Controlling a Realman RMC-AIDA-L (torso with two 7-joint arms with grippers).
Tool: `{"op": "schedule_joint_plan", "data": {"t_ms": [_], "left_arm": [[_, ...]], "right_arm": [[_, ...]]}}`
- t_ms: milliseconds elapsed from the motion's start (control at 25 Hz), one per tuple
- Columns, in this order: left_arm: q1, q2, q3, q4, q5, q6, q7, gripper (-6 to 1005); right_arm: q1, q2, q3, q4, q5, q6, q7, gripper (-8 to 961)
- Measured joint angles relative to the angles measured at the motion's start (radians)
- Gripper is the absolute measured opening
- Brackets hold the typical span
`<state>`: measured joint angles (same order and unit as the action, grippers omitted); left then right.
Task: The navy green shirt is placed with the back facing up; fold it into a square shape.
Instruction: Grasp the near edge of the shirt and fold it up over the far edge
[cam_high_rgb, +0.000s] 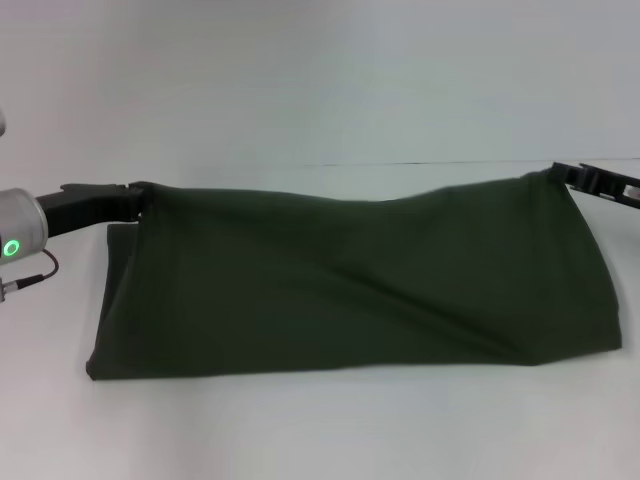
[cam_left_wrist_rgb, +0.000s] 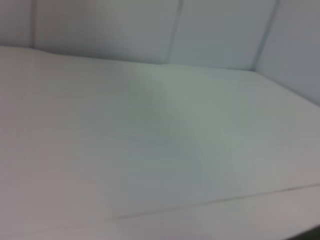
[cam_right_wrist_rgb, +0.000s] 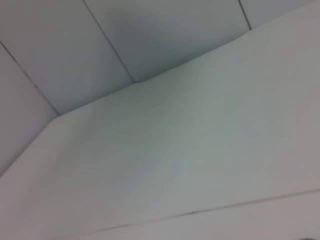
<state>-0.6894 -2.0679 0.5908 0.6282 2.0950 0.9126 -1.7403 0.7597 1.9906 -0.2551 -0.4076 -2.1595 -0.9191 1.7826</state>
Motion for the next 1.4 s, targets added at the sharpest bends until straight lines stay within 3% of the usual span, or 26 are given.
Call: {"op": "schedule_joint_plan", "data": {"t_ms": [240,520,1080,1400], "left_arm": [[-0.017,-0.03,0.045,-0.001,0.0,-0.162,0.006,21],[-0.034,-0.067,0.063,-0.018,-0.004,-0.307,0.057,21],[-0.069,-0.065,0.064,-0.006,-0.006,-0.321,0.061,23],[-0.071,-0.07,0.064,-0.013,-0.006,-0.343,0.066,24]], "right_arm": [[0.049,0.006,-0.013,0.051,0.0,0.144,-0.005,21],[0.07,0.031,-0.015,0.059,0.011,0.252,-0.024,22],[0.102,0.019,-0.04,0.051,0.057,0.253,-0.031,22],[0.106,0.022,-0.043,0.058,0.057,0.271,-0.037,22]]}}
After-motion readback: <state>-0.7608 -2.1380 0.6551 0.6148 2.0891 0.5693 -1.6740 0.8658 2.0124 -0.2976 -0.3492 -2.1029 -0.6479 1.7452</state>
